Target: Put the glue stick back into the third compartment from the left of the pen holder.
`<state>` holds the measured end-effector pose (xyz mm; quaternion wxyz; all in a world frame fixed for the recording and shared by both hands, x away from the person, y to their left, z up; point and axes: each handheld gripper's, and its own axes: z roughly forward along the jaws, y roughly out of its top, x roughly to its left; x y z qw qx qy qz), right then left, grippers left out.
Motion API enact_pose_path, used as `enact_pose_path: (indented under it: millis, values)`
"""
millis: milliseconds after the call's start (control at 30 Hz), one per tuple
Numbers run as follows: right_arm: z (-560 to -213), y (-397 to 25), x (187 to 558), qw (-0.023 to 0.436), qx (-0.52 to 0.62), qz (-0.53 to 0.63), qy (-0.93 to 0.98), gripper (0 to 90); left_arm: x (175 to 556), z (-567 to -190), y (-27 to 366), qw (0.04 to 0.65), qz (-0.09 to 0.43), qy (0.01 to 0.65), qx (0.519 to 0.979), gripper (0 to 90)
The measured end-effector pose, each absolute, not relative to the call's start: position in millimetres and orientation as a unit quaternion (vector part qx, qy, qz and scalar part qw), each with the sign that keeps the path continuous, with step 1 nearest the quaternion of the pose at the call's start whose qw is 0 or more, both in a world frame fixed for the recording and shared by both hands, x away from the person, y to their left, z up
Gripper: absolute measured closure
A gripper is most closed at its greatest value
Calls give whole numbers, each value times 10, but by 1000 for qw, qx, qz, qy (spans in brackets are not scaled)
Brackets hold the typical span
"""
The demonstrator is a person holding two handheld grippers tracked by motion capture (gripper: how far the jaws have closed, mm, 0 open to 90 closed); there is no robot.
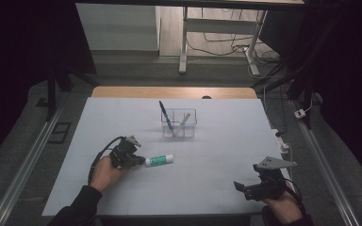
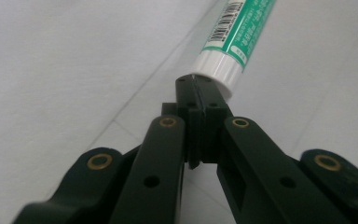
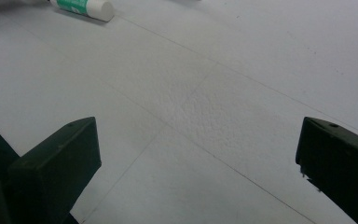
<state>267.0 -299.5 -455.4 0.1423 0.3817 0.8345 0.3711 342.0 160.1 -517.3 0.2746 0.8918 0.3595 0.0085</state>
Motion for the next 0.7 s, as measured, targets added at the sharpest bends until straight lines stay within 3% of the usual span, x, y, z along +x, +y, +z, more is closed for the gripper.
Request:
enact_pose_path:
  millis: [433, 567, 700]
  values:
    - [-4552, -2991, 2673, 143, 381, 369, 836, 0, 3332, -5155, 1464, 268, 0, 348, 898, 884]
    - [-4553, -2993, 2675, 141, 381, 371, 835, 0, 3304, -5041, 1532, 276, 24, 352, 894, 877]
    - [-4552, -2990, 2675, 142, 380, 369, 836, 0, 3339, -4918, 1541, 293, 45, 351, 888, 724]
